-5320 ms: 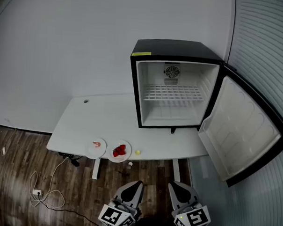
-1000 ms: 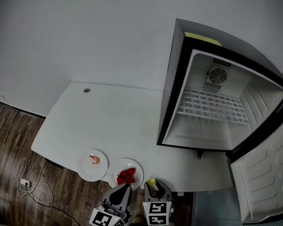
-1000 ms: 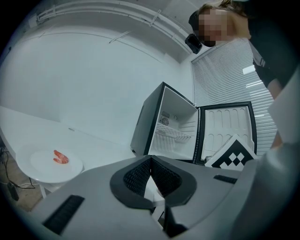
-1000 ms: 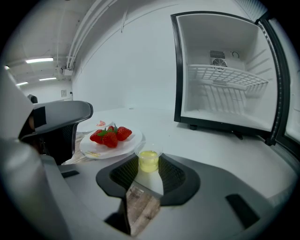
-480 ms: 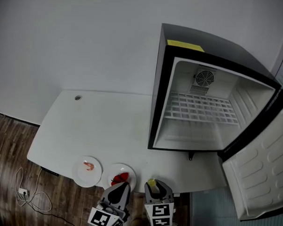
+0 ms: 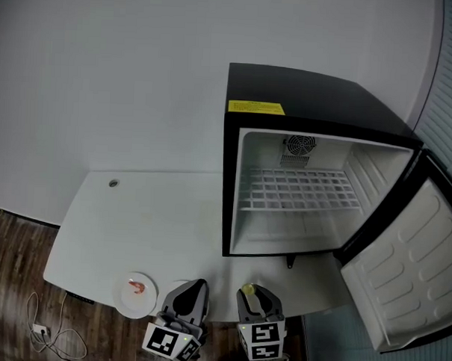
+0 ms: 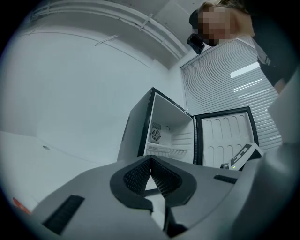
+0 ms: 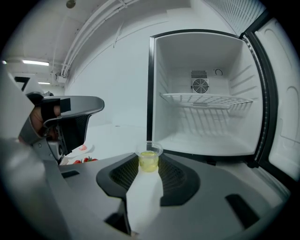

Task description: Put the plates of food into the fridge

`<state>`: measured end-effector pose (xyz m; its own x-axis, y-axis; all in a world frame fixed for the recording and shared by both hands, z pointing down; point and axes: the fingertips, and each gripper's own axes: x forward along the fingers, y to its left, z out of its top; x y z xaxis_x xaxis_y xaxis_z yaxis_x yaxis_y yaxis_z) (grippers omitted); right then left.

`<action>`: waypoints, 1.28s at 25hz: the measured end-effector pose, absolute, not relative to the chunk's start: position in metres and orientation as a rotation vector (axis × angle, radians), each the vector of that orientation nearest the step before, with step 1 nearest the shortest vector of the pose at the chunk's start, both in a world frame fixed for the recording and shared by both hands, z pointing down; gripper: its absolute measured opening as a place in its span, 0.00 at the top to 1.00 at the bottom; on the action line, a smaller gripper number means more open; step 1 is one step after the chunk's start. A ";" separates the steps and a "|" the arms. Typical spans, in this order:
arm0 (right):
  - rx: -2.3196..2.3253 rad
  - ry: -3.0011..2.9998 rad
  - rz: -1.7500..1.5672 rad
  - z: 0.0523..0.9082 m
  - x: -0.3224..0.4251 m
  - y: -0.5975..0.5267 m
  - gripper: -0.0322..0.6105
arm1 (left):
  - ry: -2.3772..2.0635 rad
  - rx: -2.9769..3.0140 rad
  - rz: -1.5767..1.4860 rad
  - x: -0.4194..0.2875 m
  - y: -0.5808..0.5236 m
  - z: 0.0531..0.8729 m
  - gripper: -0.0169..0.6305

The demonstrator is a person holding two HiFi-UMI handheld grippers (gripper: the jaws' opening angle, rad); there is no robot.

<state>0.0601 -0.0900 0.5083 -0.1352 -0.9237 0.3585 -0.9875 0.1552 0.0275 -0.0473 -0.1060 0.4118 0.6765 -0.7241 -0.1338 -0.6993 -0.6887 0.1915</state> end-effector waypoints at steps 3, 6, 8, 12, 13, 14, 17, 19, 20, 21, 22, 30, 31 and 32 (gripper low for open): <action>1.854 -2.141 0.307 0.506 0.072 -0.101 0.73 | -1.194 2.770 -0.308 -0.040 -0.127 0.406 0.96; 1.852 -2.151 0.310 0.503 0.077 -0.114 0.73 | -1.215 2.774 -0.304 -0.035 -0.148 0.402 0.96; 1.840 -2.164 0.302 0.502 0.078 -0.124 0.73 | -1.235 2.768 -0.303 -0.034 -0.161 0.401 0.96; 1.827 -2.181 0.294 0.501 0.082 -0.145 0.73 | -1.268 2.747 -0.301 -0.032 -0.186 0.404 0.96; 1.826 -2.182 0.294 0.501 0.084 -0.151 0.73 | -1.273 2.741 -0.299 -0.032 -0.191 0.405 0.96; 1.826 -2.181 0.295 0.502 0.085 -0.156 0.73 | -1.277 2.736 -0.298 -0.031 -0.195 0.406 0.96; 1.835 -2.182 0.309 0.504 0.091 -0.172 0.73 | -1.287 2.727 -0.296 -0.027 -0.209 0.410 0.96; 1.839 -2.182 0.318 0.506 0.093 -0.184 0.73 | -1.295 2.721 -0.295 -0.024 -0.219 0.412 0.96; 1.840 -2.182 0.322 0.507 0.094 -0.189 0.73 | -1.298 2.717 -0.292 -0.023 -0.224 0.414 0.96; 1.842 -2.179 0.327 0.509 0.096 -0.194 0.73 | -1.299 2.715 -0.289 -0.022 -0.229 0.416 0.96; 1.845 -2.175 0.335 0.511 0.097 -0.198 0.73 | -1.299 2.714 -0.286 -0.020 -0.233 0.418 0.96; 1.856 -2.150 0.374 0.519 0.100 -0.224 0.73 | -1.302 2.686 -0.273 -0.014 -0.260 0.434 0.96; 1.855 -2.146 0.373 0.520 0.100 -0.227 0.73 | -1.304 2.680 -0.282 -0.014 -0.261 0.434 0.96; 1.854 -2.144 0.373 0.520 0.100 -0.229 0.73 | -1.305 2.679 -0.287 -0.013 -0.263 0.433 0.96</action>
<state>0.0999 -0.2294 0.5202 -0.1357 -0.9170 0.3750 -0.9898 0.1421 -0.0107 -0.0130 -0.2628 0.4333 0.6039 -0.7899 -0.1065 -0.7616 -0.6113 0.2150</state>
